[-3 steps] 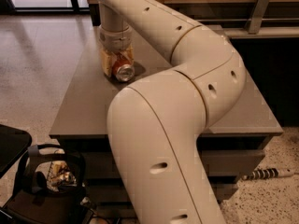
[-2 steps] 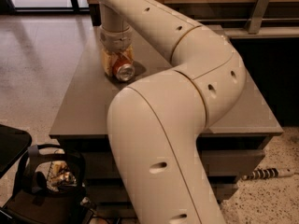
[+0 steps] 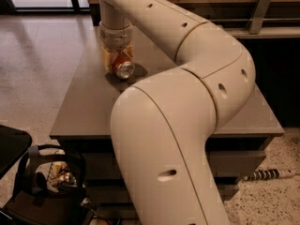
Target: Place coke can upright
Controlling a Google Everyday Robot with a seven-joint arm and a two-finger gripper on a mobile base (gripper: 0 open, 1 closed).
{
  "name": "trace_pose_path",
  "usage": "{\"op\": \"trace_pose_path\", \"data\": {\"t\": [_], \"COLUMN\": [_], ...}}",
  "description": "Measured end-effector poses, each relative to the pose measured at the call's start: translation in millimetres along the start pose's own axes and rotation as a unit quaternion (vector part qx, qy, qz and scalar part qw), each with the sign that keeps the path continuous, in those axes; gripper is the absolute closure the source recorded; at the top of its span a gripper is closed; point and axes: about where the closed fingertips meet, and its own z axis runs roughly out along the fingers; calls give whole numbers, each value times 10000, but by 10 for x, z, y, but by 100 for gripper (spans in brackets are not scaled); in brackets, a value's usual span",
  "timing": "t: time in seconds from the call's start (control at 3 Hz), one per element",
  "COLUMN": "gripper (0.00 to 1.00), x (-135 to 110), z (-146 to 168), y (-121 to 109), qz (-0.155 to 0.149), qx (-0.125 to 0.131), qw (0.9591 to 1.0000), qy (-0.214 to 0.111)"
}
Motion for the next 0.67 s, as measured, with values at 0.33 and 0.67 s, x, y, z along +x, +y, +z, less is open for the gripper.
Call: {"op": "trace_pose_path", "data": {"t": [0.33,0.67], "gripper": [100,100], "x": [82,159], "z": [-291,-705], "y": [-109,-172], "qz": [-202,-532], "qx": [176,339], "qw": [9982,9890], "qy": [-544,-1341]}}
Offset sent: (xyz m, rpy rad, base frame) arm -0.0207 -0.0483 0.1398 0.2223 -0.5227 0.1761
